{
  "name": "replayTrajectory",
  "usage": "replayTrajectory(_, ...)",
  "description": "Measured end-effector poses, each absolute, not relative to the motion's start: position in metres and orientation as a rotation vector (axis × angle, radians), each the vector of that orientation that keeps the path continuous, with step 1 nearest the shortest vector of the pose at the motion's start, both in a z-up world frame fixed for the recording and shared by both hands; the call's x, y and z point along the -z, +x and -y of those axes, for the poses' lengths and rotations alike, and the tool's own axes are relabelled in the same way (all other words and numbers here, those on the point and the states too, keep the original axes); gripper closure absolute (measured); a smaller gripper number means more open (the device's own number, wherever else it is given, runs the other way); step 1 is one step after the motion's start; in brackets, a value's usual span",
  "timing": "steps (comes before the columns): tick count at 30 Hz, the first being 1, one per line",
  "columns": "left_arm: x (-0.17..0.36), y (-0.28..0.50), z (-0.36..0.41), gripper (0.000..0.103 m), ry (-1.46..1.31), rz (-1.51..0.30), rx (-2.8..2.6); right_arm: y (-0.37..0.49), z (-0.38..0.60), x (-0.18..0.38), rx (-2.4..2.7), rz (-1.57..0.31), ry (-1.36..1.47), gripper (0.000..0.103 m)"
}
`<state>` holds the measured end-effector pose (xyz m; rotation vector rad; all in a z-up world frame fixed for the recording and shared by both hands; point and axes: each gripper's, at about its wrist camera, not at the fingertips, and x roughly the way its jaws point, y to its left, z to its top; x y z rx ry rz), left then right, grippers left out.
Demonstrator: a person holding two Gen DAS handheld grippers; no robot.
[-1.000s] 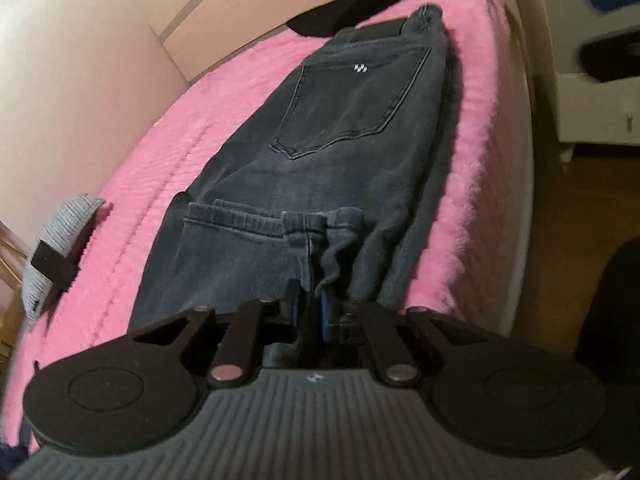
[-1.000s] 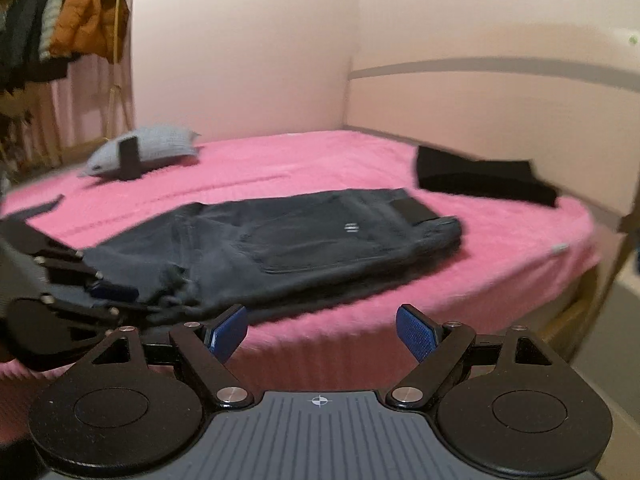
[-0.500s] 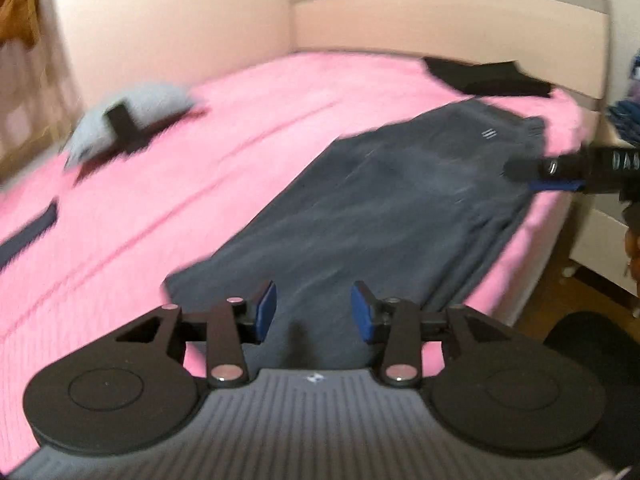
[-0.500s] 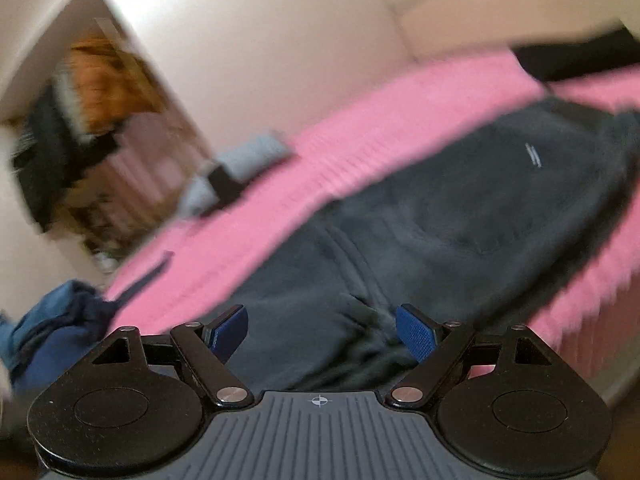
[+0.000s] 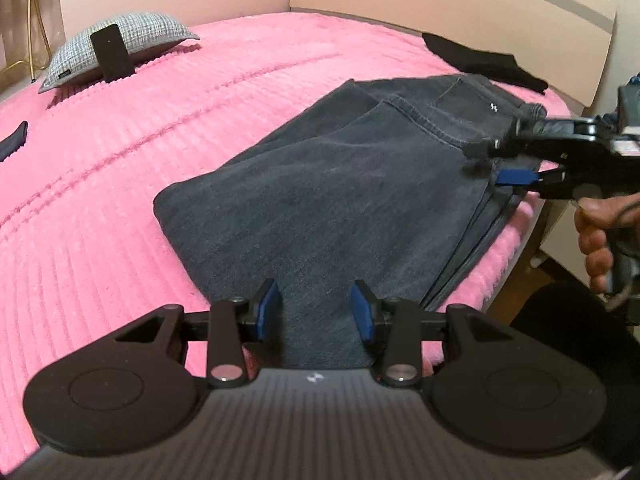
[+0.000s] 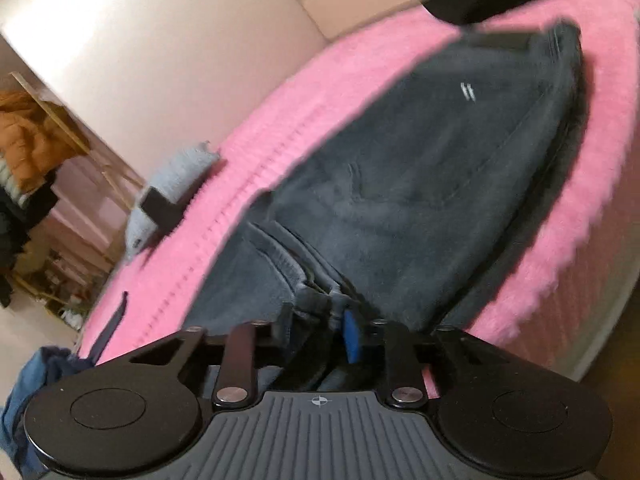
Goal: Fold clothes
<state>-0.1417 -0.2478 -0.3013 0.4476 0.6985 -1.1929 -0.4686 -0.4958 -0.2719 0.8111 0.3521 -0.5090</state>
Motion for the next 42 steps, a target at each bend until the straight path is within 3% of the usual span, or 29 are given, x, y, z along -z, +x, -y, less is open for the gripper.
replayTrajectory(6,0.272,-0.141,0.244,0.073,0.359,-0.631,1.252,-0.475,0.509,0.295,0.527,-0.417,0.792,0.086)
replayTrajectory(11,0.292,-0.145,0.267,0.073,0.543,-0.675,1.257,-0.481,0.502,0.289,0.522,-0.429,0.753,0.085)
replayTrajectory(13,0.294,-0.146,0.265,0.073,0.563,-0.664,1.256,-0.484,0.503,0.281,0.536,-0.421,0.737,0.061)
replayTrajectory(19,0.281,-0.114,0.246,0.072,0.437,-0.673,1.175,-0.474,0.473,0.239,0.454,-0.373,0.526,0.053)
replayTrajectory(27,0.286,-0.07,0.261,0.073,0.404,-0.683,1.145,-0.431,0.469,0.285,0.349,-0.557,0.494,0.051)
replayTrajectory(30,0.307,-0.063,0.274,0.067,0.486,-0.725,1.139,-0.427,0.457,0.276,0.378,-0.61,0.415,0.05)
replayTrajectory(33,0.311,-0.059,0.273,0.065,0.473,-0.732,1.147,-0.429,0.432,0.261,0.264,-0.584,0.398,0.045)
replayTrajectory(35,0.303,-0.061,0.269,0.072,0.469,-0.725,1.144,-0.427,0.411,0.257,0.188,-0.582,0.356,0.04)
replayTrajectory(37,0.292,-0.074,0.259,0.073,0.461,-0.699,1.203,-0.423,0.398,0.264,0.15,-0.598,0.336,0.027)
replayTrajectory(42,0.285,-0.116,0.237,0.071,0.512,-0.674,1.365,-0.415,0.386,0.287,0.125,-0.694,0.293,0.023)
